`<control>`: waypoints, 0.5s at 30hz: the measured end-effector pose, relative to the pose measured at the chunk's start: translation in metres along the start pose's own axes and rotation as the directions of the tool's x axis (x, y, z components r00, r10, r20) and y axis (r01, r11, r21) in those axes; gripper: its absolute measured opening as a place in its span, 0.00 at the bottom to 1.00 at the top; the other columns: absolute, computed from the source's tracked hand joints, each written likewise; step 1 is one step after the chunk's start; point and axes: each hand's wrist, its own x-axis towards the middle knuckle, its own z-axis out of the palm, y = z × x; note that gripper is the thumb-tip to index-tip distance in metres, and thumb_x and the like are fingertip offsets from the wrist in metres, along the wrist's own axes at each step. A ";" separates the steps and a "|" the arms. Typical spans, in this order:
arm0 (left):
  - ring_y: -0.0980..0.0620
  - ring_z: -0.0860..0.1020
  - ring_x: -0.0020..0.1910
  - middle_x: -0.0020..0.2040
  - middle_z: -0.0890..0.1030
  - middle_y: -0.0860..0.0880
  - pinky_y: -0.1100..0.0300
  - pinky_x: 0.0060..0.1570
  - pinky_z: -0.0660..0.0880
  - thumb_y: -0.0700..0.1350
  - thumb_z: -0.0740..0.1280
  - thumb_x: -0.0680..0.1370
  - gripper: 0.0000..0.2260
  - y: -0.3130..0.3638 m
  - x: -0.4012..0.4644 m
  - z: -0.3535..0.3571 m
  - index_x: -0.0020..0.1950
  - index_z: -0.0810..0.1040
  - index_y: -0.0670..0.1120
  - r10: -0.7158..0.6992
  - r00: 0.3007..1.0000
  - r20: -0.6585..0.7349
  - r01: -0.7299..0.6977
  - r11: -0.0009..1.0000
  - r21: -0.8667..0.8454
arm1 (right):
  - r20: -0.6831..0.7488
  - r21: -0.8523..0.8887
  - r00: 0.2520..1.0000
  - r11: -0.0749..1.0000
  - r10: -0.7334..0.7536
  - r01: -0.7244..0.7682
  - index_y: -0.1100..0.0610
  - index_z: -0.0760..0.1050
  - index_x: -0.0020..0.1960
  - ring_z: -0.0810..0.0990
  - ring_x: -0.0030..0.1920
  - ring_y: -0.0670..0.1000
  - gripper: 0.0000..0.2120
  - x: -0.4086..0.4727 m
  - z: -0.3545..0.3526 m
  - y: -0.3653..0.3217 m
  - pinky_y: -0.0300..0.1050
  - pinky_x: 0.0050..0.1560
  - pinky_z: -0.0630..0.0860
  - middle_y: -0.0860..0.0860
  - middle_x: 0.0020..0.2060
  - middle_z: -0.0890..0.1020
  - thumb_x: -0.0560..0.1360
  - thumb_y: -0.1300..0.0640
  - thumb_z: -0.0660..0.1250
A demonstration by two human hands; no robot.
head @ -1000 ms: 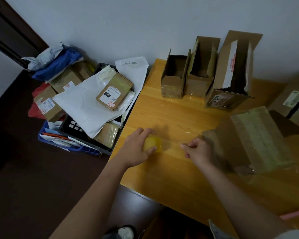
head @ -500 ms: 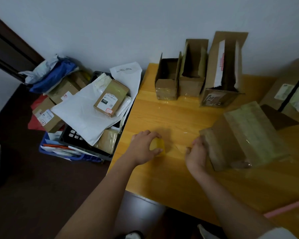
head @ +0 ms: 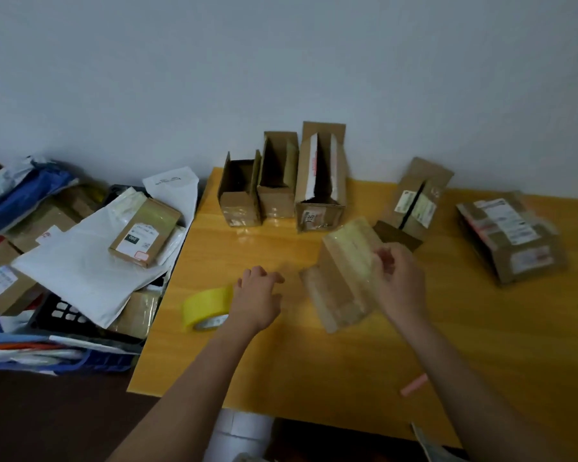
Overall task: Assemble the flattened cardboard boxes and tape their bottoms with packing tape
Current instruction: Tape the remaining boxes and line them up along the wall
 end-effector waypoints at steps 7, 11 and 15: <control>0.52 0.76 0.48 0.44 0.78 0.53 0.60 0.48 0.72 0.45 0.66 0.80 0.05 0.091 -0.014 0.019 0.50 0.79 0.45 -0.134 0.985 0.113 0.171 0.604 -0.778 | 0.292 0.051 0.908 0.943 0.300 -0.328 0.53 0.72 0.70 0.73 0.65 0.50 0.17 0.000 -0.045 0.061 0.41 0.57 0.71 0.47 0.66 0.75 0.83 0.54 0.58; 0.51 0.78 0.47 0.46 0.80 0.49 0.67 0.43 0.75 0.44 0.71 0.77 0.08 0.105 -0.012 0.034 0.50 0.78 0.40 -0.193 0.967 0.167 0.240 0.459 -0.856 | 0.344 0.079 0.904 0.952 0.253 -0.296 0.55 0.75 0.67 0.76 0.54 0.45 0.17 -0.007 -0.046 0.074 0.29 0.44 0.70 0.50 0.61 0.79 0.80 0.51 0.63; 0.53 0.77 0.44 0.46 0.79 0.47 0.72 0.35 0.73 0.42 0.74 0.74 0.11 0.106 -0.015 0.041 0.48 0.74 0.40 -0.214 0.954 0.211 0.279 0.373 -0.885 | 0.382 0.098 0.884 0.939 0.269 -0.328 0.58 0.78 0.63 0.77 0.47 0.43 0.18 -0.010 -0.044 0.081 0.29 0.40 0.69 0.51 0.54 0.82 0.77 0.50 0.69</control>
